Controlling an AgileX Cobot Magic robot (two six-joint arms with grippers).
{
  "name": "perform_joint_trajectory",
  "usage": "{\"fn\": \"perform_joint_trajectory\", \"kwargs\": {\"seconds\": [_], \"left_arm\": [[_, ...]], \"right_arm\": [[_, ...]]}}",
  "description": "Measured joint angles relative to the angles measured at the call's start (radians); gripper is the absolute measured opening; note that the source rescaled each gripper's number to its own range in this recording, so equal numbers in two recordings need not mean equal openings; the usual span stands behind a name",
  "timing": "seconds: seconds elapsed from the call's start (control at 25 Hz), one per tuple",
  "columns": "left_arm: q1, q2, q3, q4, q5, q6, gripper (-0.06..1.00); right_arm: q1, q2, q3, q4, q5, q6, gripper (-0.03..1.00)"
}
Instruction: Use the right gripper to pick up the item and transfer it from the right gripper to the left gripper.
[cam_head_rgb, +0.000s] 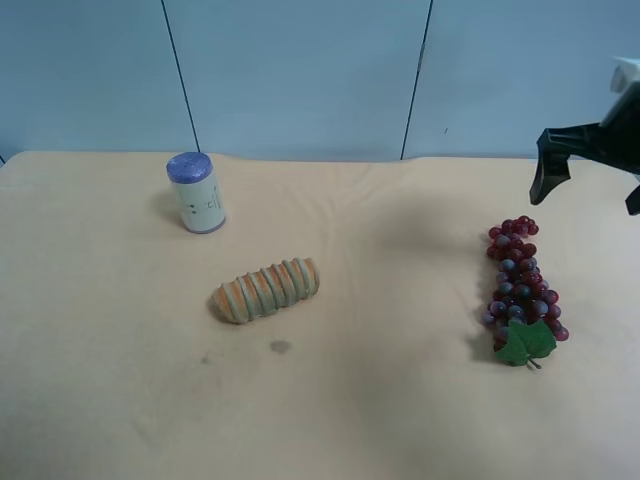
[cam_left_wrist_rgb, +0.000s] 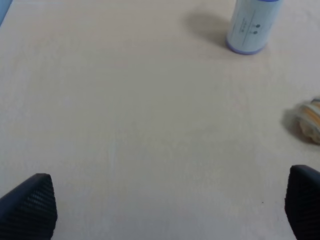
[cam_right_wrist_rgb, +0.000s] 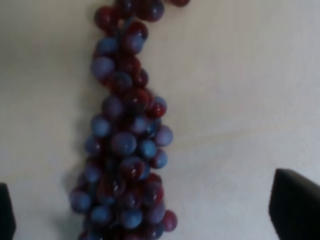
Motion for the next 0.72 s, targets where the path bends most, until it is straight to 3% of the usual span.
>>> {"fn": "perform_joint_trajectory", "kwargs": {"seconds": [0.72], "left_arm": [[0.000,0.000,0.000,0.000,0.000,0.000,1.00]], "right_arm": [[-0.004,0.360,-0.001,0.026,-0.311,-0.013,1.00]]}}
